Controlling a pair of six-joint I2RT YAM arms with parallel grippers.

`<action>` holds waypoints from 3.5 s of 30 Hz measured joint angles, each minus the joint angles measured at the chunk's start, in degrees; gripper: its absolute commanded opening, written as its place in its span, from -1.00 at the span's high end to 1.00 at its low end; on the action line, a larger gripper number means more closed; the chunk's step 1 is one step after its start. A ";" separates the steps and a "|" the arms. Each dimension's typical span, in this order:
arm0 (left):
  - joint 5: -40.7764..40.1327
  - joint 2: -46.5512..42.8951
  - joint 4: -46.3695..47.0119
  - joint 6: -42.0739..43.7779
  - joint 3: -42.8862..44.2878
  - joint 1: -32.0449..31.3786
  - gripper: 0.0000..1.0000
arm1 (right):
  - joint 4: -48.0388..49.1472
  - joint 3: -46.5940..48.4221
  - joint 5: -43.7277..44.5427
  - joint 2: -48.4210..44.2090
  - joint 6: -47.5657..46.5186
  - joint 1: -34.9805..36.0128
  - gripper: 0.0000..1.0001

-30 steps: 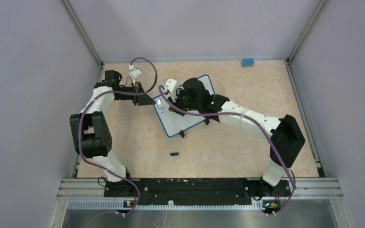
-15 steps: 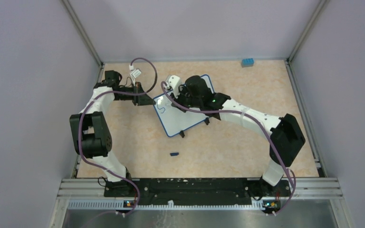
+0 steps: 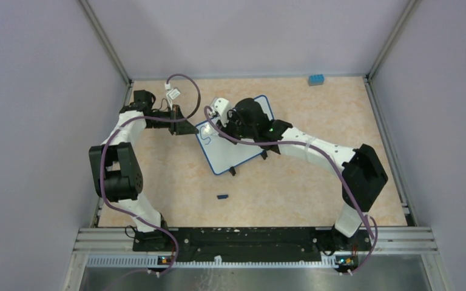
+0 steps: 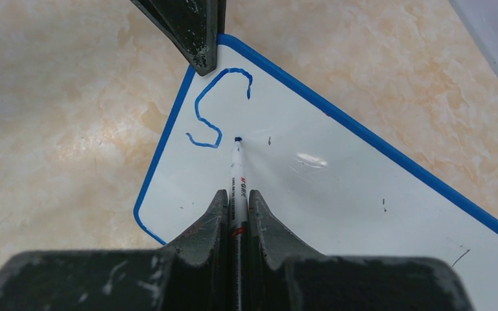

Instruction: Write a sentence on the whiteboard

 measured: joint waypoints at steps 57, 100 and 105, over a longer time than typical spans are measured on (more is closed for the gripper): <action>0.04 0.00 0.24 -0.07 -0.11 0.04 1.00 | 0.24 0.72 -0.63 0.15 0.61 -0.66 1.00; -0.39 0.00 0.44 -0.24 -0.11 0.04 1.00 | 0.07 -1.03 -0.96 -0.42 1.73 -1.20 1.00; -0.42 0.00 0.44 -0.24 -0.11 0.04 1.00 | 0.20 0.39 -0.85 0.22 1.84 -1.31 1.00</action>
